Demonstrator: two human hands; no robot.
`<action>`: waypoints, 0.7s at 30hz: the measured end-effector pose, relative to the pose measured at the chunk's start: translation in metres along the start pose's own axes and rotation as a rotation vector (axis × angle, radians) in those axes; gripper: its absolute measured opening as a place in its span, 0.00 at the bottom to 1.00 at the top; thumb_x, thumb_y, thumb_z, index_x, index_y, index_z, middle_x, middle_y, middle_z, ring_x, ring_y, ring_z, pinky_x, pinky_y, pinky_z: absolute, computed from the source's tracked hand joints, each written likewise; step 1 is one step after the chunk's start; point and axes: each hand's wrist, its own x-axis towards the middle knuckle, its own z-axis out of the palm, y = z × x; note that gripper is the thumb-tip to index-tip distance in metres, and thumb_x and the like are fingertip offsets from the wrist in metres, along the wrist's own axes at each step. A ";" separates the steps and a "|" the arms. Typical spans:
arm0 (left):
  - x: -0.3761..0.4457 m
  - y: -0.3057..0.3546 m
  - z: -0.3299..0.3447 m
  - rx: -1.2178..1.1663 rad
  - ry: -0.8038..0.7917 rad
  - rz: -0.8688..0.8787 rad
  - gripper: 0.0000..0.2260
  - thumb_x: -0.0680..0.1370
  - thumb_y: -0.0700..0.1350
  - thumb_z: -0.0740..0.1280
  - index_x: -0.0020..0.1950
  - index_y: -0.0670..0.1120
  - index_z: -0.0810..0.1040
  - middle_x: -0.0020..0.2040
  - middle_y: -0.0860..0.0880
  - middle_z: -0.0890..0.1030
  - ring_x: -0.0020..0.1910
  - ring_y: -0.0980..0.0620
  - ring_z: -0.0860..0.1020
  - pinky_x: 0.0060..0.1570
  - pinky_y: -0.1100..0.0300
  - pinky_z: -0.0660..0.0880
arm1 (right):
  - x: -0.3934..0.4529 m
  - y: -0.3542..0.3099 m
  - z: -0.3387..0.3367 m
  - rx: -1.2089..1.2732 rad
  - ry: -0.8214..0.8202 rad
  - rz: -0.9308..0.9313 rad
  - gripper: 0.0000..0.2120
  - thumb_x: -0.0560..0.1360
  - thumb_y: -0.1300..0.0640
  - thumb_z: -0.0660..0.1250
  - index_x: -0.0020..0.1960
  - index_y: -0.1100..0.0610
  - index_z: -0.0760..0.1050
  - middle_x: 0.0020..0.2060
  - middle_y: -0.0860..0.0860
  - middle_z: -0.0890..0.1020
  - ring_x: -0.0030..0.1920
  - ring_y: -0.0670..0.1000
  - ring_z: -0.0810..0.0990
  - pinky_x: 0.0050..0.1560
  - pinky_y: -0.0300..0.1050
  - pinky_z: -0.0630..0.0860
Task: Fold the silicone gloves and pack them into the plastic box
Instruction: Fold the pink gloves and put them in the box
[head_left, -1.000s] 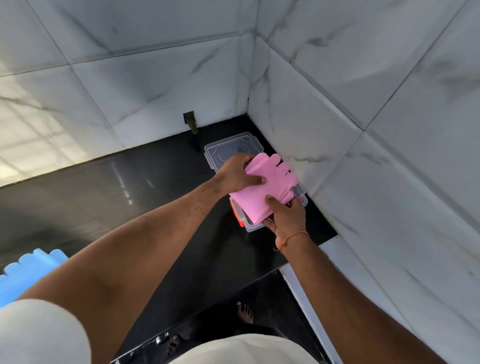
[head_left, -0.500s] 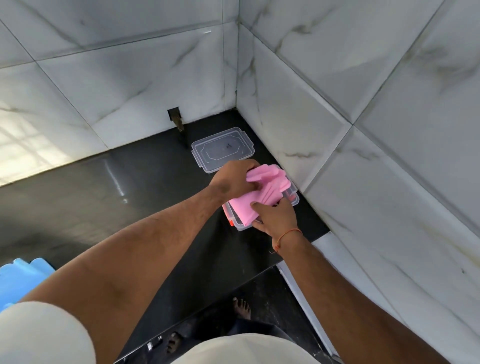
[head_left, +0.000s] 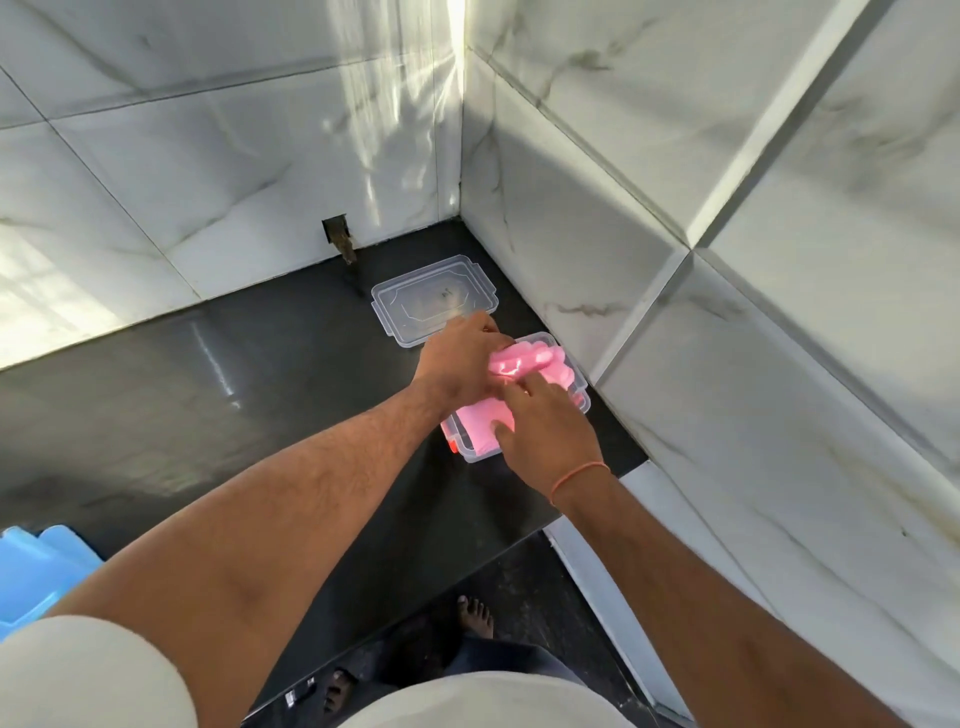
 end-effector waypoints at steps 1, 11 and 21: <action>0.000 0.000 -0.001 0.044 -0.001 -0.016 0.22 0.74 0.63 0.77 0.67 0.61 0.85 0.62 0.55 0.79 0.62 0.49 0.76 0.56 0.50 0.79 | 0.004 0.000 0.001 -0.007 -0.077 0.026 0.20 0.82 0.47 0.70 0.72 0.52 0.78 0.67 0.53 0.82 0.62 0.57 0.82 0.66 0.54 0.81; -0.021 -0.021 0.003 0.114 -0.105 0.008 0.19 0.83 0.60 0.68 0.75 0.64 0.76 0.61 0.52 0.81 0.59 0.48 0.82 0.49 0.54 0.74 | 0.034 0.008 0.018 -0.211 -0.415 0.110 0.18 0.82 0.43 0.65 0.67 0.50 0.81 0.59 0.52 0.86 0.64 0.58 0.81 0.76 0.64 0.69; -0.059 -0.016 -0.008 0.166 -0.105 -0.253 0.10 0.81 0.56 0.71 0.52 0.51 0.85 0.40 0.53 0.83 0.34 0.54 0.78 0.31 0.60 0.69 | 0.061 -0.002 0.037 -0.006 -0.273 0.204 0.26 0.85 0.52 0.66 0.82 0.48 0.64 0.68 0.53 0.80 0.67 0.56 0.79 0.81 0.59 0.65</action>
